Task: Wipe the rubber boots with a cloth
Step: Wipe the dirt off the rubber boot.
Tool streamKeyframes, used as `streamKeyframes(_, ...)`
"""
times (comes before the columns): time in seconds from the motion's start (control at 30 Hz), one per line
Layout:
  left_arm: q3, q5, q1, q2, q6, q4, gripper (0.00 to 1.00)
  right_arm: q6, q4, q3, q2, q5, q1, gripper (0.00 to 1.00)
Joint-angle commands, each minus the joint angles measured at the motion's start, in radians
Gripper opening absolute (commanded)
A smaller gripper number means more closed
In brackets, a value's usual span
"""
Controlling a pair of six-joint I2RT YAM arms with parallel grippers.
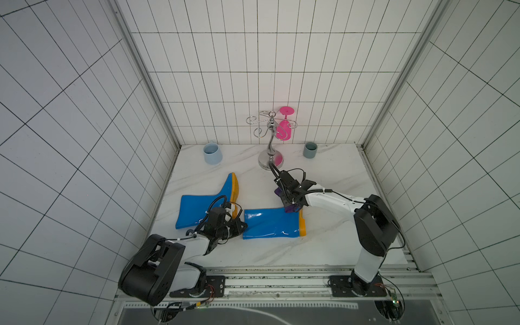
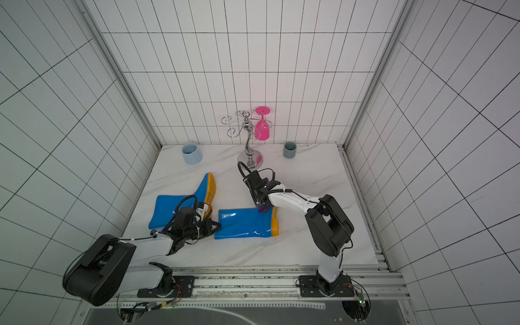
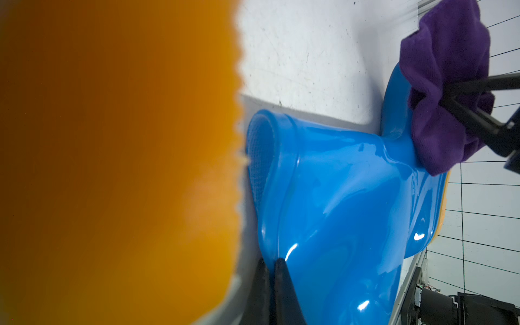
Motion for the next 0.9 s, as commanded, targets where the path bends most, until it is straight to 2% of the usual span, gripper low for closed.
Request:
streamKeyframes(0.0,-0.026,0.030,-0.002,0.004,0.001,-0.056,0.00,-0.036,-0.016,0.124,0.044,0.044,-0.041,0.00)
streamKeyframes(0.23,-0.027,0.031,-0.001,0.005,0.000,-0.055,0.00,-0.039,-0.027,0.127,0.044,0.032,-0.062,0.00)
streamKeyframes(0.67,-0.025,0.030,-0.002,0.008,0.001,-0.057,0.00,0.033,-0.034,-0.053,-0.129,-0.026,-0.051,0.00)
streamKeyframes(0.87,-0.024,0.031,-0.002,0.009,0.000,-0.057,0.00,0.057,-0.042,-0.121,-0.164,-0.059,-0.025,0.00)
